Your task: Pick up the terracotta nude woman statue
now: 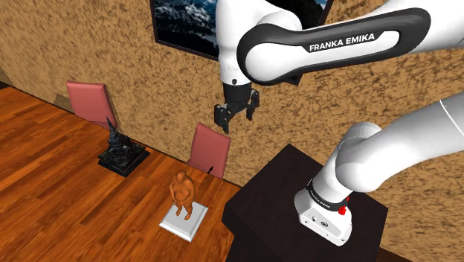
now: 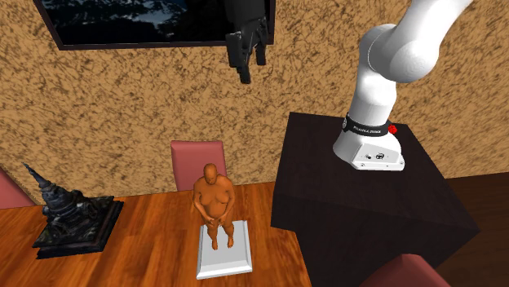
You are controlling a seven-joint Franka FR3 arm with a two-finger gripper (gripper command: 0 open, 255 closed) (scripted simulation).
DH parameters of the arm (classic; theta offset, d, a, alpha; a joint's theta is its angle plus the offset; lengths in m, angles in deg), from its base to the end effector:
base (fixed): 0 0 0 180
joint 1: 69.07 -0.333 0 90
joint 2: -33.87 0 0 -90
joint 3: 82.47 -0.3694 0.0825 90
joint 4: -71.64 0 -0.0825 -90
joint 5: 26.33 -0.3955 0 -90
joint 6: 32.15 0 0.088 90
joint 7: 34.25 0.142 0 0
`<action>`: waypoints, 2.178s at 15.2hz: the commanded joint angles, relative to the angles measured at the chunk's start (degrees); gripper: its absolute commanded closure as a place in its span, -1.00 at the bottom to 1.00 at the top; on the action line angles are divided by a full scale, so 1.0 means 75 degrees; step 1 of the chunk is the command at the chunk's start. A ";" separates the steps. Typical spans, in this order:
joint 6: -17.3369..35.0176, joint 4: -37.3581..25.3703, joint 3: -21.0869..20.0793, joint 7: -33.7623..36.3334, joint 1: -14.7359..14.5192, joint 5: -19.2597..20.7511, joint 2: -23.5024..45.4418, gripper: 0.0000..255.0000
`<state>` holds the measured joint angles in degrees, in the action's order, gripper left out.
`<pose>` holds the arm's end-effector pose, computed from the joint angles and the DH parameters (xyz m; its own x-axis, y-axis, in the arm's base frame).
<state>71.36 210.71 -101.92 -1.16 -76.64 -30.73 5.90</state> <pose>0.3231 0.1836 0.4685 0.9797 -0.1837 -0.0803 -0.1698 -0.9733 0.1546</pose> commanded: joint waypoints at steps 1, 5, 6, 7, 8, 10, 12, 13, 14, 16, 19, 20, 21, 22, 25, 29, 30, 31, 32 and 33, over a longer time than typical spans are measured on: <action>0.0366 -0.0122 -0.0364 0.0443 -0.0055 -0.0023 0.0522 -1.00; 0.0890 -0.0561 -0.0973 0.1275 -0.0092 0.0172 0.1606 -1.00; 0.1005 -0.0695 -0.1114 0.1499 -0.0100 0.0263 0.1899 -1.00; 0.1114 -0.0840 -0.1250 0.1730 -0.0110 0.0372 0.2202 -1.00; 0.1213 -0.0994 -0.1378 0.1968 -0.0124 0.0499 0.2513 -1.00; 0.1381 -0.1335 -0.1605 0.2461 -0.0169 0.0805 0.3161 -1.00; 0.1502 -0.1717 -0.1774 0.2970 -0.0262 0.1172 0.3837 -1.00; 0.1543 -0.1924 -0.1835 0.3225 -0.0326 0.1371 0.4183 -1.00; 0.1571 -0.2142 -0.1880 0.3476 -0.0406 0.1577 0.4532 -1.00; 0.1589 -0.2611 -0.1904 0.3953 -0.0624 0.1987 0.5229 -1.00; 0.1762 -0.2585 -0.1851 0.4060 -0.0693 0.2110 0.5419 -1.00; 0.1848 -0.2553 -0.1836 0.4097 -0.0706 0.2159 0.5488 -1.00; 0.1933 -0.2524 -0.1820 0.4135 -0.0719 0.2209 0.5558 -1.00; 0.2017 -0.2496 -0.1803 0.4173 -0.0733 0.2260 0.5629 -1.00; 0.2231 -0.2432 -0.1753 0.4275 -0.0773 0.2397 0.5818 -1.00; 0.2251 -0.2418 -0.1749 0.4279 -0.0773 0.2405 0.5827 1.00; 0.2250 -0.2419 -0.1749 0.4277 -0.0772 0.2404 0.5826 1.00; 0.2251 -0.2418 -0.1748 0.4277 -0.0771 0.2405 0.5827 1.00; 0.2249 -0.2421 -0.1748 0.4277 -0.0772 0.2405 0.5828 1.00; 0.2251 -0.2413 -0.1750 0.4277 -0.0771 0.2401 0.5821 1.00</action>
<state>88.22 192.54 -115.03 30.91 -82.40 -12.71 49.46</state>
